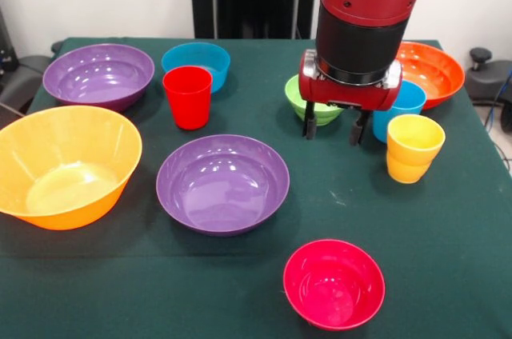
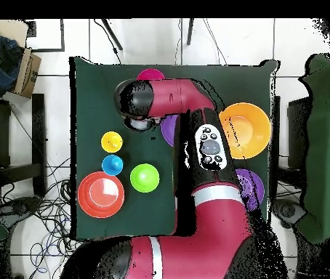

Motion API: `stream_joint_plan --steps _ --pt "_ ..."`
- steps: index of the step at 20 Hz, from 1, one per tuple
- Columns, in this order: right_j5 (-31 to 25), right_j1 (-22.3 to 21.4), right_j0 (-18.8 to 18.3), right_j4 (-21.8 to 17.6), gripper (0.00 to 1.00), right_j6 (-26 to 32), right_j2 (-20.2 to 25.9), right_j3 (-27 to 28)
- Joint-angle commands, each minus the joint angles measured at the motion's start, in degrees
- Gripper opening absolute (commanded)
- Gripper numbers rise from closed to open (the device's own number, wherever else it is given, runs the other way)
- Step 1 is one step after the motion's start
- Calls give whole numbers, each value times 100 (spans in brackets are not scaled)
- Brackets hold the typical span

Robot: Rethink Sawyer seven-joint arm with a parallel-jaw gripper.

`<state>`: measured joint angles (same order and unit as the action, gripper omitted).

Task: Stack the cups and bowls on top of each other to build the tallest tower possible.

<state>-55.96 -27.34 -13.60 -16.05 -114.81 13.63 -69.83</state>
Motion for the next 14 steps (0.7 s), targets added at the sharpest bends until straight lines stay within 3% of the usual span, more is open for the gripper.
stream_joint_plan --steps 1,14 --pt "-144 -183 -48 -292 100 661 145 -207" --pt "-94 -204 18 -275 100 579 172 -357"
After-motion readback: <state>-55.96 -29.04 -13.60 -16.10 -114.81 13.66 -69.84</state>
